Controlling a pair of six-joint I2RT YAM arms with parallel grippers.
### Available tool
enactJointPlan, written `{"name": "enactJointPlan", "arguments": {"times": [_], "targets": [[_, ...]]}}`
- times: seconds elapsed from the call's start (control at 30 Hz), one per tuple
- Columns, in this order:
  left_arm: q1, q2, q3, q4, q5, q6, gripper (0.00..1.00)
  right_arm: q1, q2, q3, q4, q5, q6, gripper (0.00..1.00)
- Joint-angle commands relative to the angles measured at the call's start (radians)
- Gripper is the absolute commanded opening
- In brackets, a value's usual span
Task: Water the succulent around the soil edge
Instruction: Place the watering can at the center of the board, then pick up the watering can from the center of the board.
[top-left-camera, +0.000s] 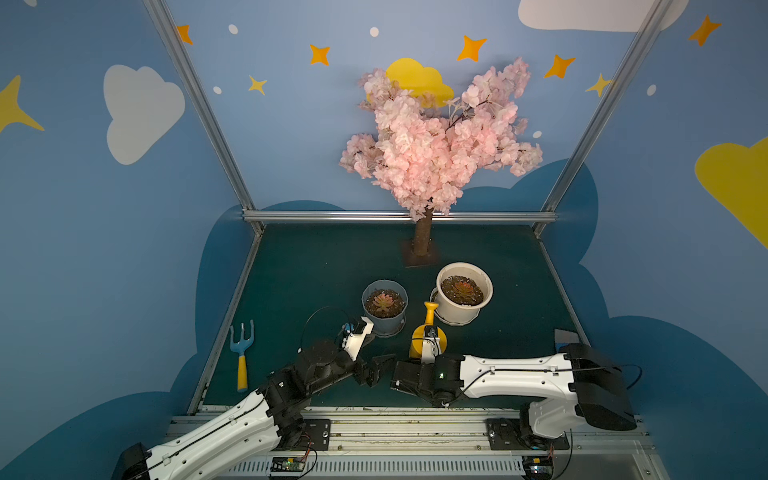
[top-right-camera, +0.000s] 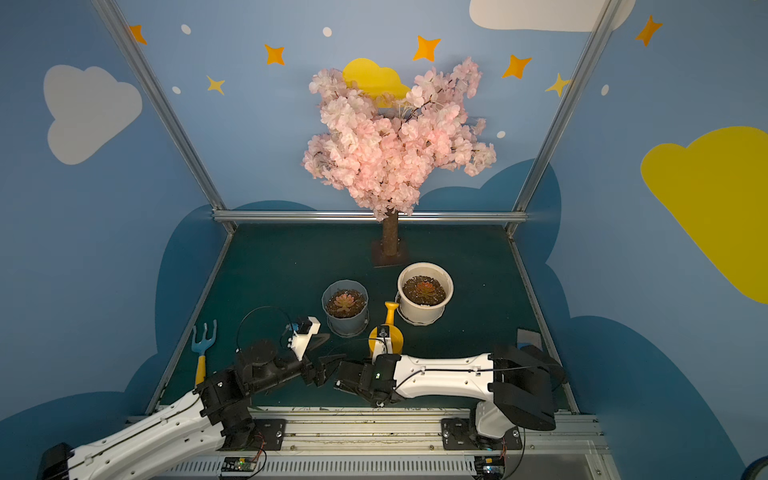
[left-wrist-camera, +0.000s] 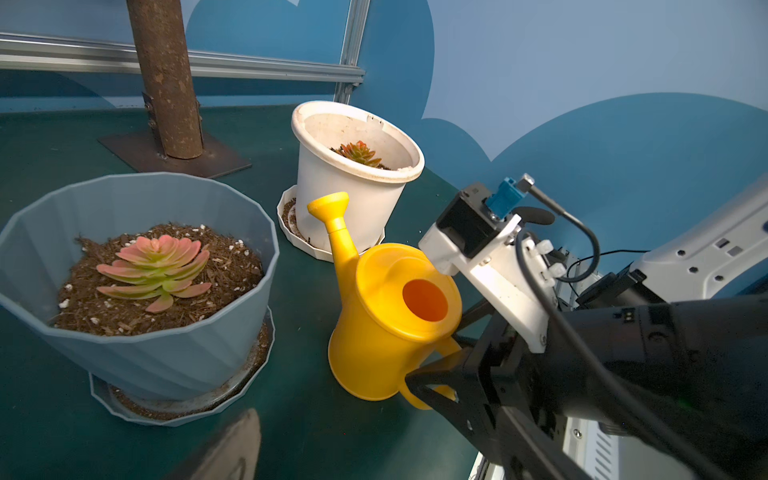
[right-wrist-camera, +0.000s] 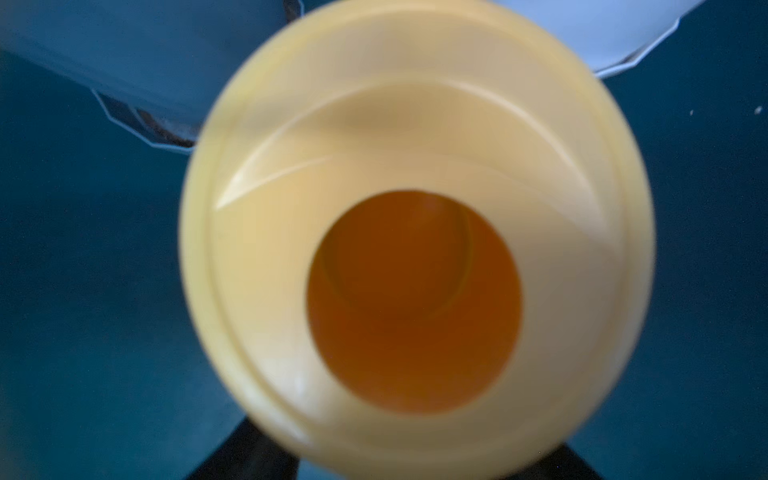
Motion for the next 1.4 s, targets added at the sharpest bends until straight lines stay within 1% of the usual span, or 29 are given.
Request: {"name": "enactJointPlan", "arguments": {"times": [0.0, 0.03, 0.1, 0.23, 0.37, 0.43, 0.53, 0.6, 0.63, 0.67, 0.73, 0.8, 0.83, 0.9, 1.0, 1.03, 1.17, 1.27, 1.37], "targets": [[-0.003, -0.005, -0.006, -0.011, 0.012, 0.027, 0.92, 0.008, 0.008, 0.036, -0.002, -0.004, -0.02, 0.84], [-0.004, -0.008, -0.006, -0.011, 0.009, 0.028, 0.92, 0.009, 0.007, 0.04, -0.003, -0.011, -0.033, 0.89], [-0.004, -0.014, -0.007, -0.017, -0.002, 0.027, 0.92, 0.01, -0.004, 0.046, -0.014, -0.025, -0.06, 0.93], [-0.004, -0.035, -0.013, -0.034, -0.037, 0.023, 0.93, 0.02, -0.055, 0.06, -0.094, -0.054, -0.123, 0.94], [-0.003, -0.084, -0.015, -0.069, -0.096, 0.018, 0.94, 0.049, -0.16, 0.083, -0.189, -0.054, -0.192, 0.94], [-0.003, -0.112, -0.015, -0.093, -0.123, 0.013, 0.94, 0.061, -0.221, 0.102, -0.237, -0.028, -0.222, 0.94], [-0.005, -0.121, -0.015, -0.105, -0.128, 0.007, 0.93, 0.068, -0.311, 0.099, -0.272, 0.021, -0.254, 0.95], [-0.017, -0.089, -0.005, -0.105, -0.133, 0.003, 0.92, 0.067, -0.373, 0.067, -0.247, 0.101, -0.24, 0.95], [-0.036, -0.061, 0.005, -0.106, -0.146, 0.002, 0.91, 0.066, -0.405, 0.031, -0.215, 0.142, -0.27, 0.95], [-0.067, -0.031, 0.016, -0.106, -0.169, 0.002, 0.91, 0.064, -0.434, 0.002, -0.144, 0.176, -0.358, 0.95], [-0.156, 0.033, 0.046, -0.106, -0.245, 0.012, 0.91, 0.017, -0.467, -0.033, -0.094, 0.212, -0.441, 0.95], [-0.255, 0.098, 0.076, -0.106, -0.339, 0.021, 0.91, -0.032, -0.497, -0.048, -0.07, 0.241, -0.478, 0.95], [-0.3, 0.119, 0.09, -0.105, -0.376, 0.019, 0.91, -0.06, -0.508, -0.063, -0.043, 0.24, -0.52, 0.95], [-0.362, 0.16, 0.107, -0.1, -0.427, -0.002, 0.91, -0.121, -0.527, -0.088, 0.012, 0.208, -0.606, 0.95], [-0.435, 0.197, 0.115, -0.082, -0.459, -0.06, 0.91, -0.239, -0.549, -0.109, 0.05, 0.148, -0.693, 0.96], [-0.468, 0.219, 0.115, -0.071, -0.478, -0.092, 0.91, -0.296, -0.566, -0.124, 0.066, 0.117, -0.729, 0.95], [-0.55, 0.323, 0.12, -0.002, -0.545, -0.171, 0.92, -0.451, -0.634, -0.164, 0.078, 0.008, -0.8, 0.96], [-0.581, 0.462, 0.16, 0.057, -0.569, -0.198, 0.93, -0.55, -0.7, -0.195, 0.071, -0.078, -0.82, 0.96], [-0.587, 0.586, 0.23, 0.047, -0.603, -0.216, 0.93, -0.62, -0.781, -0.22, 0.042, -0.168, -0.821, 0.95]]}}
